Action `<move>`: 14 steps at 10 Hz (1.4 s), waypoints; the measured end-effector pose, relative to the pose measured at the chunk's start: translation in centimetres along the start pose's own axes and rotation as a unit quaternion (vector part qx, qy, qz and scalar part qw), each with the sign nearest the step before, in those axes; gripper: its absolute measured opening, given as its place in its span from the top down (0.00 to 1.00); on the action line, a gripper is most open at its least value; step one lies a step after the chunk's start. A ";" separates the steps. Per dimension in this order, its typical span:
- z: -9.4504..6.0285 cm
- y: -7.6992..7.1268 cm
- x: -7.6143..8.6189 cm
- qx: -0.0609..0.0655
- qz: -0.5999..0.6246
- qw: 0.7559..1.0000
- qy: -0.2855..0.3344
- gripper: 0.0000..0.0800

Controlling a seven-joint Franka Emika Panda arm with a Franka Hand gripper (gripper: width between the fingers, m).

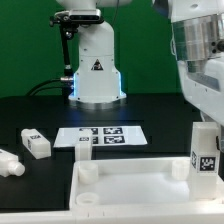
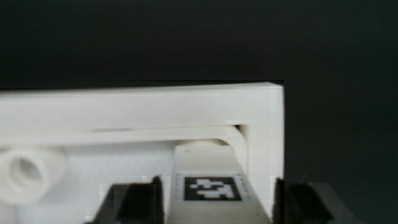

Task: Assemble desk

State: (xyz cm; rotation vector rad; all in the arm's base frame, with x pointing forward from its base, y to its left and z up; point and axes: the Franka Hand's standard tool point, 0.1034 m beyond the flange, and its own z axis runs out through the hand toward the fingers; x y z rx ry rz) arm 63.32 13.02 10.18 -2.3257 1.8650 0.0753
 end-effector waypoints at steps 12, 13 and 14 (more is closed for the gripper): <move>-0.4 -0.1 1.5 -0.020 -0.556 0.830 0.035 0.22; -0.4 -0.1 1.5 -0.019 -0.541 0.840 0.035 0.44; -0.4 0.0 1.5 -0.017 -0.500 0.865 0.035 0.44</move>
Offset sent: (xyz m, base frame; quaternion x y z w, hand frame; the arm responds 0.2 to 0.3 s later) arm 0.0000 0.0000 0.0000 0.0000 0.0000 -0.1296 0.9916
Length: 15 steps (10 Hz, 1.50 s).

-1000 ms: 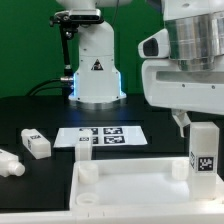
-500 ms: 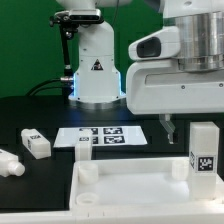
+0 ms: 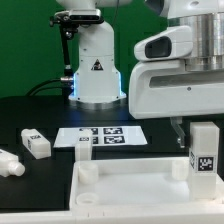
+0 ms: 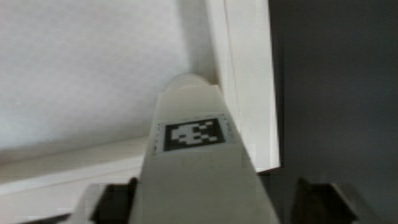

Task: Assemble desk

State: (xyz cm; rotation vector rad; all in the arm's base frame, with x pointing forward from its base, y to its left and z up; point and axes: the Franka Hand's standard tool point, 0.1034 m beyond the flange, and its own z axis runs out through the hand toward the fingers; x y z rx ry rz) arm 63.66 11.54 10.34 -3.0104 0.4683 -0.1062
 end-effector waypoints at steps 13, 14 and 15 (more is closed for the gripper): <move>-0.1 0.3 0.4 0.035 0.383 0.922 -0.034 0.23; -0.3 0.3 0.5 0.038 0.317 0.947 -0.035 0.23; -0.3 0.3 0.5 0.038 0.313 0.948 -0.034 0.20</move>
Offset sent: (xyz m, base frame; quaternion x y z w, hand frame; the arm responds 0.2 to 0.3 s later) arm -0.0062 -0.0046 -0.0055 0.0018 -0.0035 0.4339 0.9010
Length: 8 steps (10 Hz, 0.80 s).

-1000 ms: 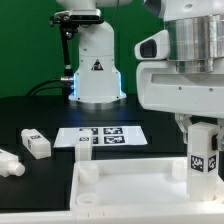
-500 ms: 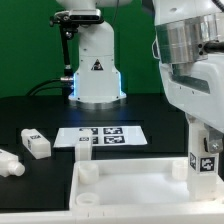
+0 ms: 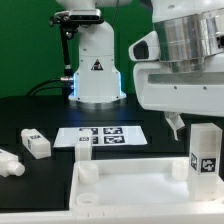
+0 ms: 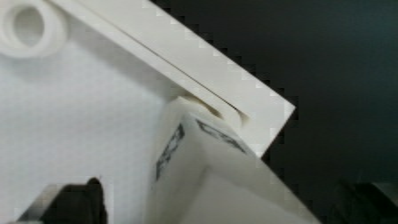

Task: Assemble desk

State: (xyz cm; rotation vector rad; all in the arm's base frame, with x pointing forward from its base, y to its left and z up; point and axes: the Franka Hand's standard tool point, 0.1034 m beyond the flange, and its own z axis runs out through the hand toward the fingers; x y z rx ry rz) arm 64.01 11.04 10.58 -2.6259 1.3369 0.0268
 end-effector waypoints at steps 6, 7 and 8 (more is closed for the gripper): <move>0.1 -0.9 -0.6 -0.032 -0.409 0.911 0.035 0.19; 0.1 -0.8 -0.5 -0.032 -0.415 0.909 0.034 0.19; 0.1 -0.8 -0.5 -0.031 -0.392 0.919 0.035 0.30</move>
Offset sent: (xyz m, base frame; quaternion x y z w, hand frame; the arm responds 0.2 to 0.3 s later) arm -0.0011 0.0020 0.0029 -0.0297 0.0617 -0.4868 0.8708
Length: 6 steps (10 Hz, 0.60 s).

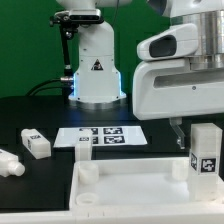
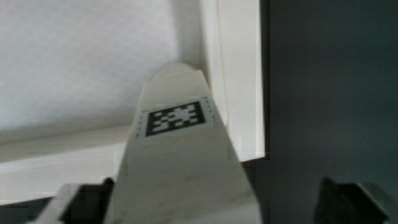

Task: Assemble desk

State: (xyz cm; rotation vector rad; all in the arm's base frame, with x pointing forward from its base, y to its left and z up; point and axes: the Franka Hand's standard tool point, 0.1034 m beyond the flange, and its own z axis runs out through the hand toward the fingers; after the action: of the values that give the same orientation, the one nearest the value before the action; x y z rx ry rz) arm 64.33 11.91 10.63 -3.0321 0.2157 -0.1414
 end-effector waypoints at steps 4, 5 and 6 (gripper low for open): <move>0.1 0.8 0.1 -0.005 0.094 0.996 0.000 0.63; 0.0 1.1 0.1 -0.005 0.167 0.986 0.001 0.63; 0.1 1.1 0.1 -0.006 0.219 0.976 0.001 0.63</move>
Offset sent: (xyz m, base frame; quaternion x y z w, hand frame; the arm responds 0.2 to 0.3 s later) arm 0.0000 0.0000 0.0000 0.0000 0.0000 0.1938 0.9810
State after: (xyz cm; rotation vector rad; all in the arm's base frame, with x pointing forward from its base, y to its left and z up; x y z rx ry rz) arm 64.29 10.85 10.47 -2.9071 0.8736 -0.1081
